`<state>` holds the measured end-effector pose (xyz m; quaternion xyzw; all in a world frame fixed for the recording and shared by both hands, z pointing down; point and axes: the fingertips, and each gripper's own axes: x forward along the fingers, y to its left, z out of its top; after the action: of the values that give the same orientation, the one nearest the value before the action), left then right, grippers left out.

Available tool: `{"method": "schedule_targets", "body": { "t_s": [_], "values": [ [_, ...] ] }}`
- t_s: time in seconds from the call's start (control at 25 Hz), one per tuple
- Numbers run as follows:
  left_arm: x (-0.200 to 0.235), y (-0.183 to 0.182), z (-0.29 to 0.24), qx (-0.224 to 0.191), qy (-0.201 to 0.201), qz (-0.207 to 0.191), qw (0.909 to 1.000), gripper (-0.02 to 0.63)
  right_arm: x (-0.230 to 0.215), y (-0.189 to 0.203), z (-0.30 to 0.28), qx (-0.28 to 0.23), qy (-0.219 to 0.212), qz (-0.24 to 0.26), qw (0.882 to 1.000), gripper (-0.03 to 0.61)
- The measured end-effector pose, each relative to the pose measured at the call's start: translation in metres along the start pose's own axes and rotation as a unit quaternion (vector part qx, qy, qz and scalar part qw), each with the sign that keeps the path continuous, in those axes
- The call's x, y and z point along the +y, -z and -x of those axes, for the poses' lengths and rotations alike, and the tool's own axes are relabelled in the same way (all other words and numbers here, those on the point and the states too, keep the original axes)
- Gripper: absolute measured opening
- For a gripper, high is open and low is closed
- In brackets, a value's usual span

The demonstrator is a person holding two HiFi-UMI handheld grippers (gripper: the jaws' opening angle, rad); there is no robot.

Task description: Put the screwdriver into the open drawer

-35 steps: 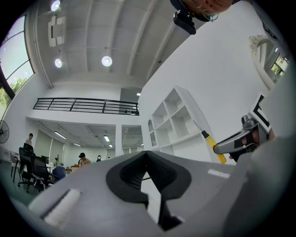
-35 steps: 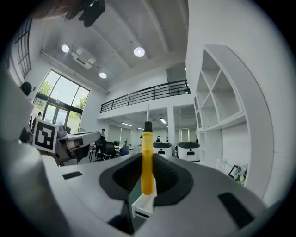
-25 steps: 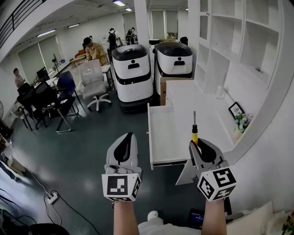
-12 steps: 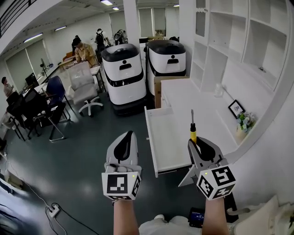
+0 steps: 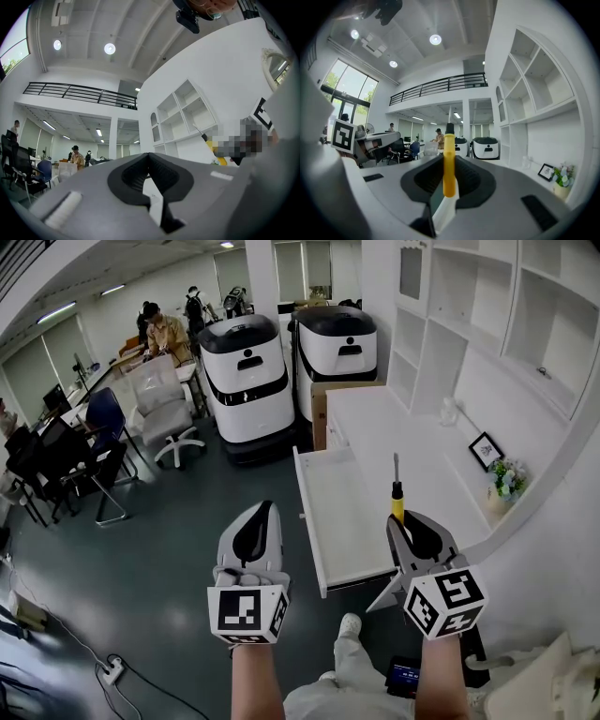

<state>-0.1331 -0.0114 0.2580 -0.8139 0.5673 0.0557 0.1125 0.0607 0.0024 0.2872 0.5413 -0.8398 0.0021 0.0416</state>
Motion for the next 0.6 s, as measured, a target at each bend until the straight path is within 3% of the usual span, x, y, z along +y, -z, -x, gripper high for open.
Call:
{"method": "schedule_targets", "body": {
  "t_s": [0.6],
  "values": [
    [0.025,0.019,-0.072,-0.009,-0.008,-0.008,0.9999,0.009,-0.036,-0.001,-0.076,-0.007,-0.005,-0.002,1.000,0.078]
  ]
}}
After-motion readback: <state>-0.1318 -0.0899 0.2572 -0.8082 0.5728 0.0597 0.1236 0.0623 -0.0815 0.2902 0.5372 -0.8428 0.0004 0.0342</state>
